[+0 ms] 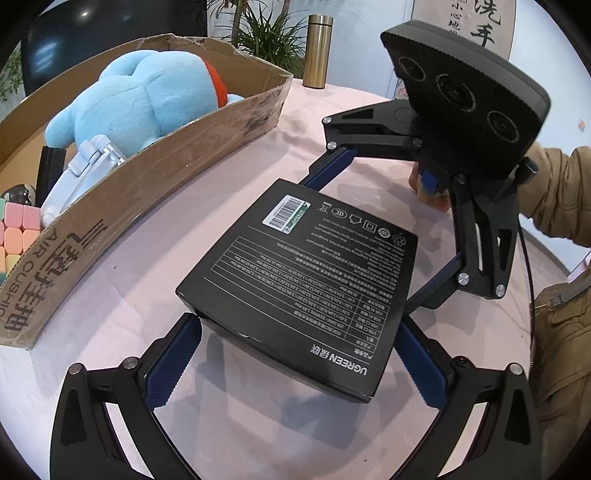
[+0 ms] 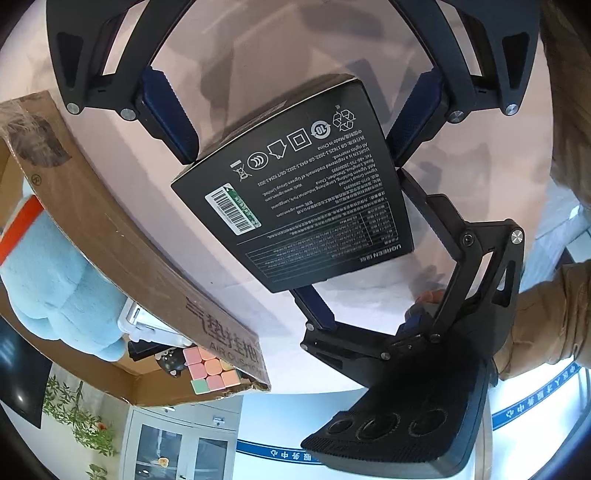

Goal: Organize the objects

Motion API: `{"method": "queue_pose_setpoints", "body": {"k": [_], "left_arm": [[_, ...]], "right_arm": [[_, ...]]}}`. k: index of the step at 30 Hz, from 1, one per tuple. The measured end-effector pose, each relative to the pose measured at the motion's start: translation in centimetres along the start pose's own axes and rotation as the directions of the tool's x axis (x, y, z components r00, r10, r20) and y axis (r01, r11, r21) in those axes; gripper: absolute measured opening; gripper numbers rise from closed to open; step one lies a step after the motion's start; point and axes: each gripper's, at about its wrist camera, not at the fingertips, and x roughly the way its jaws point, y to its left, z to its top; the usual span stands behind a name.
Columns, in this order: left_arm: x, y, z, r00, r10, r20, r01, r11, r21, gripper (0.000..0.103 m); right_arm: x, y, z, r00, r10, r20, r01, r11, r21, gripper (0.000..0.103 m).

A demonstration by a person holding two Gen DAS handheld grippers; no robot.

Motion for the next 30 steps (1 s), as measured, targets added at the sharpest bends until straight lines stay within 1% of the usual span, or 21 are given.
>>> {"method": "queue_pose_setpoints", "body": {"k": [4, 6, 9, 14, 17, 19, 22, 26, 30], "left_arm": [[1.5, -0.2, 0.2, 0.999, 0.031, -0.029, -0.031, 0.999, 0.018, 0.102], [1.5, 0.0, 0.2, 0.999, 0.029, -0.019, -0.029, 1.000, 0.007, 0.102], [1.5, 0.4, 0.2, 0.999, 0.036, -0.008, -0.036, 0.999, -0.010, 0.102], [1.4, 0.9, 0.2, 1.000, 0.028, 0.001, -0.028, 0.999, -0.023, 0.101], [1.2, 1.3, 0.1, 1.000, 0.021, 0.013, -0.021, 0.999, -0.039, 0.101], [1.0, 1.5, 0.0, 1.000, 0.016, 0.023, -0.015, 0.999, -0.047, 0.101], [0.6, 1.6, 0.1, 0.999, 0.012, 0.037, -0.010, 0.999, -0.052, 0.101], [1.1, 1.0, 0.3, 1.000, 0.025, 0.019, -0.024, 0.999, -0.035, 0.101], [1.0, 0.8, 0.5, 0.999, 0.022, 0.031, -0.021, 0.999, -0.030, 0.101]], "right_arm": [[0.6, 0.6, -0.3, 0.999, -0.024, -0.034, 0.024, 1.000, -0.016, 0.102], [0.5, 0.7, -0.4, 0.999, -0.027, -0.029, 0.027, 1.000, -0.014, 0.101], [0.4, 0.5, -0.4, 0.999, -0.031, -0.024, 0.031, 1.000, 0.003, 0.098], [0.3, 0.3, -0.4, 0.999, -0.032, -0.021, 0.032, 0.999, 0.020, 0.095], [0.2, 0.2, -0.3, 0.999, -0.033, -0.016, 0.033, 0.999, 0.027, 0.090], [0.2, 0.1, -0.2, 0.999, -0.043, -0.018, 0.044, 0.999, 0.027, 0.083], [0.2, -0.1, -0.2, 0.999, -0.043, -0.019, 0.044, 0.998, 0.037, 0.083], [0.2, 0.0, -0.1, 0.999, -0.045, -0.020, 0.046, 0.998, 0.036, 0.082], [-0.3, 0.0, -0.1, 0.999, -0.044, -0.008, 0.045, 0.998, 0.047, 0.082]]}}
